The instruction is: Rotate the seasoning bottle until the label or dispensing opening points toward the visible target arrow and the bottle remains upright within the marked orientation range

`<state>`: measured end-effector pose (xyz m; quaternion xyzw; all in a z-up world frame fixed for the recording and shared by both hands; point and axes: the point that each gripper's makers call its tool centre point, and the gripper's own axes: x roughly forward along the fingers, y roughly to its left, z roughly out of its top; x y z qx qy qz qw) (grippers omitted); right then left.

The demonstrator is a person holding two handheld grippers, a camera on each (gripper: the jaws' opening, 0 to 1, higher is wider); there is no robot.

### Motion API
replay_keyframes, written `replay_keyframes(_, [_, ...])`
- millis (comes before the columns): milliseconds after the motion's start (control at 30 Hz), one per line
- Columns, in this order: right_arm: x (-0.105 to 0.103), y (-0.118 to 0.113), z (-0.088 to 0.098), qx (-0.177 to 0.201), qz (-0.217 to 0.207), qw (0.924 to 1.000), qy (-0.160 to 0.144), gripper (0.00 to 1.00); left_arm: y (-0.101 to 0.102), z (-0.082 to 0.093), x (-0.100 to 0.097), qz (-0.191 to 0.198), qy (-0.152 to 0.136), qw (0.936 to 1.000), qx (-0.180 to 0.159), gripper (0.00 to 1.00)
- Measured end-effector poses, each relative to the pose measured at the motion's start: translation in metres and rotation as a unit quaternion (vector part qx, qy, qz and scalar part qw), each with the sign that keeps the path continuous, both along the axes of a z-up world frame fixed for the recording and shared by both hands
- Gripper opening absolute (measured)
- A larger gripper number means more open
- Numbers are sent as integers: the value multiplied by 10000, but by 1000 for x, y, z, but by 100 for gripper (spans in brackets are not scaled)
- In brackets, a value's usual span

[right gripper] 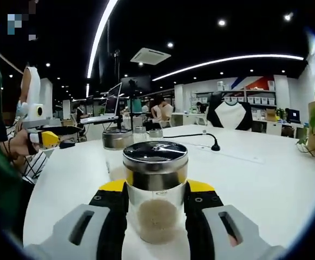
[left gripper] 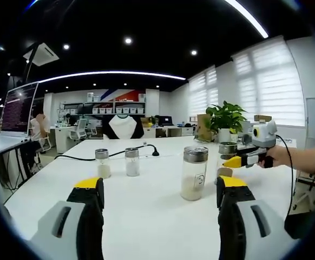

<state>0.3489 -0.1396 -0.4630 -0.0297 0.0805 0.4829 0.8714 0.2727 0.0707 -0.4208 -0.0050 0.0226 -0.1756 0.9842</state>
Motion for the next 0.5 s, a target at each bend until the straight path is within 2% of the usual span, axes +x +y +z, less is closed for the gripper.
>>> replay_keyframes(200, [-2,2,1,-5,271,9996,-41,39,1,0,0,19,5,10000,5,90])
replay_keyframes(500, [-3,5,1,-18,432,9991,-53,39,3,0,0,39,6,10000,0,90])
